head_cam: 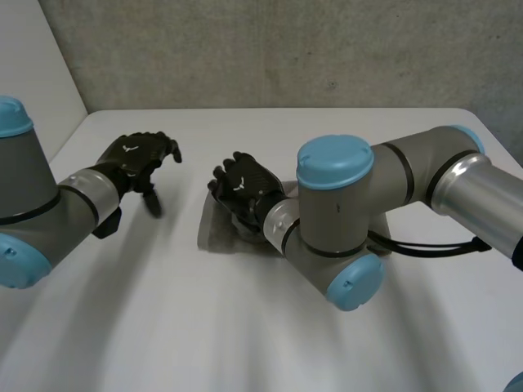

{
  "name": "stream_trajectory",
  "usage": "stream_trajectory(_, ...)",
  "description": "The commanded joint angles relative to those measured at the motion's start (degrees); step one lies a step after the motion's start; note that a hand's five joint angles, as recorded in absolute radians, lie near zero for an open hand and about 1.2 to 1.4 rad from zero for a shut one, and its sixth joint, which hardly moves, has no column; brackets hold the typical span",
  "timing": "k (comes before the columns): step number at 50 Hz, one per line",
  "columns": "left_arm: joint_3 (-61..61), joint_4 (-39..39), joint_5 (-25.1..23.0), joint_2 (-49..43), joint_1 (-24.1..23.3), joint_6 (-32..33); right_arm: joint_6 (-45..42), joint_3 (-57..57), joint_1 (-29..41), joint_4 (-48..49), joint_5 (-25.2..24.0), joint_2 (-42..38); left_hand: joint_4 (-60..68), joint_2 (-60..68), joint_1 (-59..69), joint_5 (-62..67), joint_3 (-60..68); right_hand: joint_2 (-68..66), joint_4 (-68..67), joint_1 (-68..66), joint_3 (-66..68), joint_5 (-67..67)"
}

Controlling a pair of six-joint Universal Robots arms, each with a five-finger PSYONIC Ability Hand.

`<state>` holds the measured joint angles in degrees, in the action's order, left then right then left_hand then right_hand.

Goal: Fold the towel.

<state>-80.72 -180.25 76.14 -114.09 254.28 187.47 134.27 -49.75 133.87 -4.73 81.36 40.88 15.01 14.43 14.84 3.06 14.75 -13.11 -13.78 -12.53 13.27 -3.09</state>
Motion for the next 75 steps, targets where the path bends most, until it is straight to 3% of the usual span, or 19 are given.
stream_trajectory(1,2.14,-0.37,0.06,-0.96,-3.34,0.09,0.64,-7.88,-4.05,0.25,2.93,4.72,-3.45,-2.87,-3.28,-1.5,-3.18,3.11,3.78,2.53,-3.27,3.09)
stream_trajectory(10,5.75,-0.98,-0.02,-5.88,-9.24,0.09,3.89,-23.64,-14.08,5.7,1.96,14.41,-3.11,-2.53,-2.94,-1.16,-2.85,3.11,3.78,2.53,-3.27,3.09)
stream_trajectory(15,11.19,-1.33,-0.11,-12.98,-14.41,0.26,5.74,-33.11,-21.18,7.72,-0.67,20.11,-2.44,-1.86,-2.27,-0.49,-2.18,3.11,3.78,2.53,-3.27,3.09)
stream_trajectory(23,19.1,-0.98,-0.03,-22.39,-18.37,-0.18,5.74,-40.68,-25.5,9.47,-2.26,23.28,-1.27,-0.69,-1.09,0.69,-1.0,3.11,3.78,2.53,-3.27,3.09)
stream_trajectory(39,34.05,0.6,0.5,-32.25,-18.56,-2.64,5.74,-46.93,-25.77,13.69,-2.96,23.28,8.65,9.23,8.82,10.6,8.91,3.11,3.78,2.53,-3.27,3.09)
stream_trajectory(56,33.09,1.39,2.79,-32.6,-18.12,-2.64,5.74,-45.61,-25.42,14.14,-2.96,22.93,10.34,10.92,10.52,12.3,10.61,3.11,3.78,2.53,-3.27,3.09)
stream_trajectory(59,33.09,1.39,2.79,-32.51,-18.12,-2.64,5.74,-45.61,-25.42,14.14,-2.96,22.84,17.24,17.82,17.41,19.19,17.5,3.11,3.78,2.53,-3.27,3.09)
stream_trajectory(61,33.17,1.39,2.79,-32.51,-18.12,-2.55,5.74,-45.61,-25.5,14.22,-2.96,22.76,35.15,35.73,35.32,37.1,35.41,3.11,3.78,2.53,-3.27,3.09)
stream_trajectory(66,33.0,1.91,2.7,-32.51,-18.12,-2.38,5.74,-45.61,-25.42,14.22,-2.96,22.75,47.32,47.91,47.5,49.28,47.59,3.11,3.78,2.53,-3.27,3.09)
stream_trajectory(75,31.86,5.35,3.05,-32.42,-17.59,-2.2,5.74,-45.26,-25.42,14.49,-2.96,22.67,49.54,50.12,49.71,51.49,49.8,3.11,3.78,2.53,-3.27,3.09)
